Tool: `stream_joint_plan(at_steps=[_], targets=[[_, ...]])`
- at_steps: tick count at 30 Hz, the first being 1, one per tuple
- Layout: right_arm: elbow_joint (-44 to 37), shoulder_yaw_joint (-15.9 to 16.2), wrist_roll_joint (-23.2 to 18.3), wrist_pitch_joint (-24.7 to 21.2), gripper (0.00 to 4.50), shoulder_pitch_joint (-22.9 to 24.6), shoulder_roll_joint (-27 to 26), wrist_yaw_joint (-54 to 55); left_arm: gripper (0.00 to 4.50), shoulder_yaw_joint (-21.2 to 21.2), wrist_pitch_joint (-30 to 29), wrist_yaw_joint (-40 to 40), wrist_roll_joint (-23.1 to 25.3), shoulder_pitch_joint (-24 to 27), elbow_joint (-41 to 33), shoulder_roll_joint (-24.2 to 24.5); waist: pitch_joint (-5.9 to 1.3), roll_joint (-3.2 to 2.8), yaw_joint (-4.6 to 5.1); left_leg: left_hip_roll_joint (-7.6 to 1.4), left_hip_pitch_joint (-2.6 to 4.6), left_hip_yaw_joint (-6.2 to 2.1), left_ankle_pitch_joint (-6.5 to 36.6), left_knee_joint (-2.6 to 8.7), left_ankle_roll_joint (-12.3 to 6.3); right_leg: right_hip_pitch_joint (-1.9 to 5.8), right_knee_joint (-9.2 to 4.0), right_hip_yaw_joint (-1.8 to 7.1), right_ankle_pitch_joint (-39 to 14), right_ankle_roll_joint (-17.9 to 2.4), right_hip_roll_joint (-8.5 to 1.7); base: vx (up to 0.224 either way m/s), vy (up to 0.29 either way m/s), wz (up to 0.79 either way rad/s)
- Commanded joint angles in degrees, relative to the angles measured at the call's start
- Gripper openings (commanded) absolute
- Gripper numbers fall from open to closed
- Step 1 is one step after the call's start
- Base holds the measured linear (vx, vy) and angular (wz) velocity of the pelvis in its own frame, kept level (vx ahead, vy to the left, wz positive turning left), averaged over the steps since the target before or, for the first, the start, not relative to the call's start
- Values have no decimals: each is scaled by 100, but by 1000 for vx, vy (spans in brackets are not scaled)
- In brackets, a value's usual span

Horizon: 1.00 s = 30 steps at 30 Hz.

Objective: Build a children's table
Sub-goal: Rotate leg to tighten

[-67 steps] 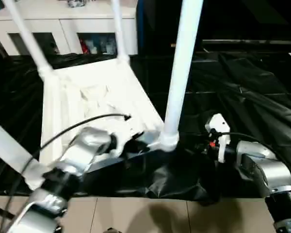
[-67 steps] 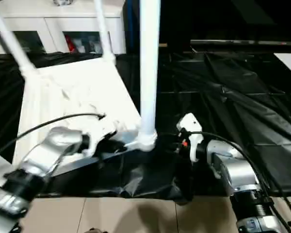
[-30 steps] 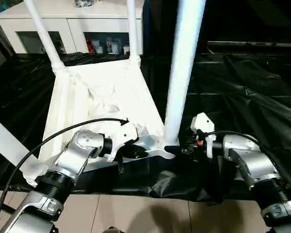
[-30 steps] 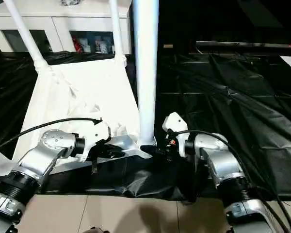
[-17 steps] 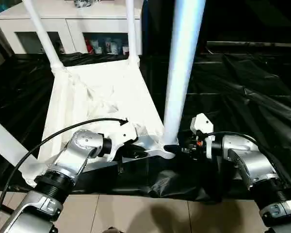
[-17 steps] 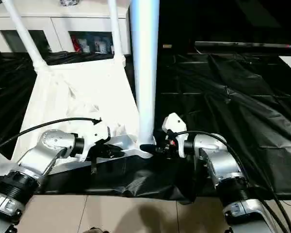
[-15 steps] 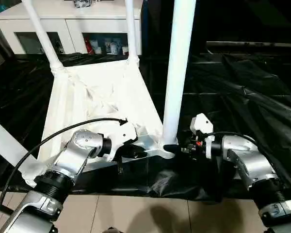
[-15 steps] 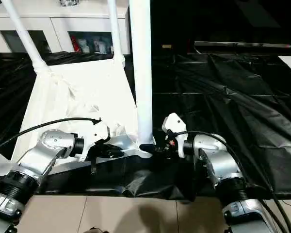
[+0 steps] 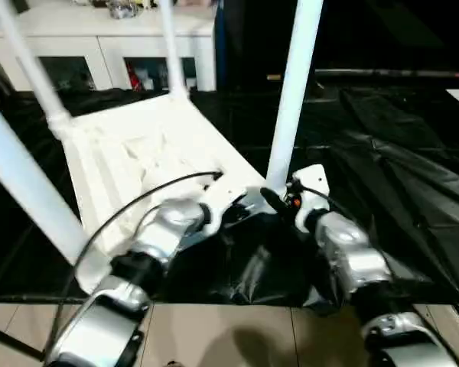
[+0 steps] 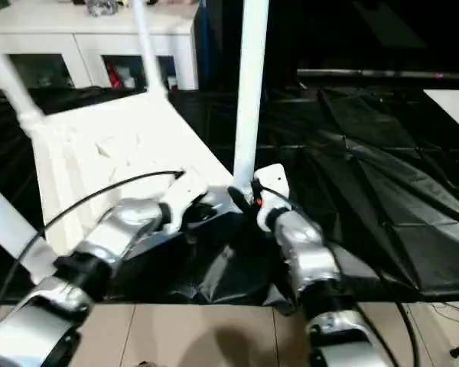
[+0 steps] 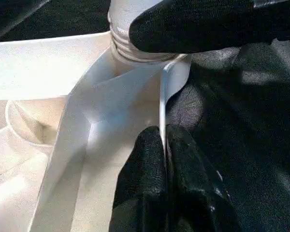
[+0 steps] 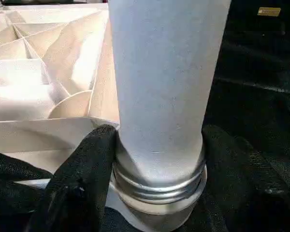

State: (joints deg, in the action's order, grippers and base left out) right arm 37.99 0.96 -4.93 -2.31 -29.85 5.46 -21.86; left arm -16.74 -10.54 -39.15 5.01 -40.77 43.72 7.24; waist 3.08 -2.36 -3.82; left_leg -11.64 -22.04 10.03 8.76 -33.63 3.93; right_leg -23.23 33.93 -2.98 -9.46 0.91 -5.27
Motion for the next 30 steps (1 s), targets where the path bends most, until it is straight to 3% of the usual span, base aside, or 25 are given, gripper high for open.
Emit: stream_joint_plan(at_steps=[1, 3, 4, 6, 7, 9, 11, 14, 20, 23, 30], targets=[[78, 232, -161, -60, 309, 114, -258, -385, 0, -32, 47, 268, 126, -134, 123, -49, -363, 28, 9, -41, 154, -59, 2569, 450, -10, 144, -589, 79, -2854, -765, -212, 0, 0, 0], [-30, 197, -291, -61, 325, 114, -184, -715, 0, -58, 193, 55, 119, -115, 118, 67, -367, 30, 15, -47, 143, -61, 2596, 464, -36, 169, -567, 82, -2638, -860, -216, 0, 0, 0], [-86, 212, -313, -66, 332, 120, -122, -862, 0, -80, 290, -74, 117, -84, 79, 136, -369, 65, 23, -54, 108, -62, 2523, 474, -50, 192, -543, 87, -2522, -903, -221, 0, 0, 0], [-394, 409, -342, -164, 359, 163, 321, -1676, 0, -121, 439, -699, 25, 87, -140, 464, -380, 64, 6, -49, 92, -54, 2425, 468, -108, 222, -523, 97, -2396, -917, -220, 0, 0, 0], [-394, 409, -342, -164, 368, 163, 321, -1676, 0, -121, 439, -699, 25, 87, -140, 464, -373, 81, 18, -52, 45, -60, 2306, 475, -144, 262, -492, 94, -2307, -952, -228, 0, 0, 0], [-555, 514, -329, -189, 377, 183, 735, -2274, 0, -139, 733, -1318, -115, 260, -350, 740, -384, 69, 8, -62, 67, -44, 2210, 451, -168, 243, -497, 108, -2250, -1017, -253, 0, 0, 0], [-606, 543, -337, -202, 377, 193, 968, -2640, 0, -136, 819, -1723, -237, 394, -535, 907, -385, 100, -12, -79, 71, -28, 2055, 433, -211, 237, -481, 116, -2158, -1110, -266, 0, 0, 0], [-703, 569, -469, -328, 377, 186, 1333, -3284, 0, -180, 866, -2280, -385, 582, -852, 1210, -413, 57, -108, -127, 108, 11, 1739, 413, -257, 235, -405, 113, -1647, -1347, -248, 0, 0, 0], [-680, 644, -517, -406, 377, 113, 1556, -3844, 0, -198, 746, -2858, -662, 812, -1326, 1463, -431, 61, -204, -145, 78, 12, 1439, 412, -267, 264, -289, 100, -1024, -1514, -240, 0, 0, 0], [-618, 692, -518, -393, 377, 67, 1560, -3927, 0, -175, 722, -2924, -685, 871, -1449, 1489, -432, 80, -202, -142, 93, 22, 1437, 406, -266, 259, -287, 103, -990, -1535, -239, 0, 0, 0], [-575, 674, -579, -397, 309, 45, 1432, -4058, 0, -162, 668, -2911, -679, 874, -1484, 1465, -410, 75, -212, -135, 95, 15, 1577, 423, -175, 254, -341, 115, -1528, -1326, -264, 0, 0, 0]])
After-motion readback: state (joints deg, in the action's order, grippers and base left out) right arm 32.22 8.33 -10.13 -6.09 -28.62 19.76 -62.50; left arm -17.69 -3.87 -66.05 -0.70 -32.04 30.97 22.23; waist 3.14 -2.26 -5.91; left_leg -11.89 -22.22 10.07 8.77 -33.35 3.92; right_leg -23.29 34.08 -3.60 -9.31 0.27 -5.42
